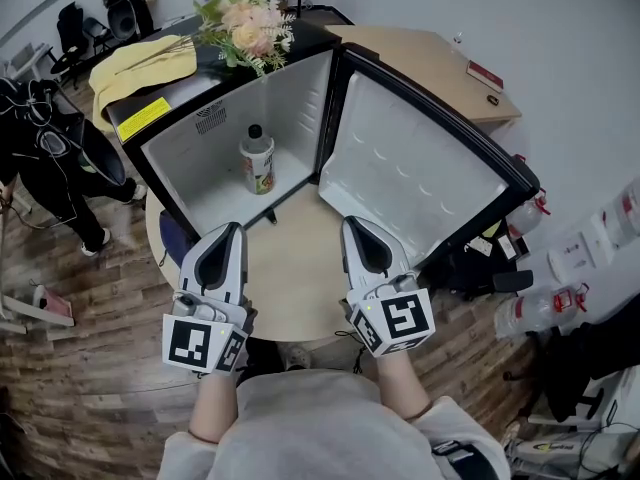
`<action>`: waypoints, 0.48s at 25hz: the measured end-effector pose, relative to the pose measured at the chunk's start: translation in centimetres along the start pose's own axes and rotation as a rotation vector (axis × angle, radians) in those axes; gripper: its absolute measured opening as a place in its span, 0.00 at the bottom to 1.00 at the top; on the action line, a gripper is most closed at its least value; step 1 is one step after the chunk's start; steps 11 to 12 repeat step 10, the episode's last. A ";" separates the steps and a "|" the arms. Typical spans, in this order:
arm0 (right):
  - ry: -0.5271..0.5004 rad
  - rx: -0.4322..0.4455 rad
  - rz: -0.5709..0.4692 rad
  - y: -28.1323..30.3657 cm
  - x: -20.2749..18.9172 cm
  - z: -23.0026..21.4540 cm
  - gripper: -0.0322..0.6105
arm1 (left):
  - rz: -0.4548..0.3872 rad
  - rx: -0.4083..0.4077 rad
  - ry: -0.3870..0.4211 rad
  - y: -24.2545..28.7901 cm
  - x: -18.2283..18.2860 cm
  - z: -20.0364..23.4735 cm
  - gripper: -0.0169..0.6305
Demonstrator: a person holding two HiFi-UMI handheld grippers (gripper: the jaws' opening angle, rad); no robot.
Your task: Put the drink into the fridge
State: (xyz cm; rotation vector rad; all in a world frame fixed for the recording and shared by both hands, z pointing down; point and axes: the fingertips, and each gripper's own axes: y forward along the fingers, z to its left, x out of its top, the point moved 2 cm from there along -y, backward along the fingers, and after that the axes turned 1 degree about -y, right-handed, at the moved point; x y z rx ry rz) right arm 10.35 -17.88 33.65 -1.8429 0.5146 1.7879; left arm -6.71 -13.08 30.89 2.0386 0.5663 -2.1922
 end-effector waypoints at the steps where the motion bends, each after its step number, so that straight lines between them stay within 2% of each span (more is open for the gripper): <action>1: 0.001 0.002 -0.001 0.0 0.0 0.0 0.07 | 0.000 0.001 0.001 -0.1 0.0 0.0 0.04; 12: 0.005 0.019 -0.012 0.2 0.3 0.4 0.07 | 0.000 0.014 0.009 -0.4 0.2 0.1 0.04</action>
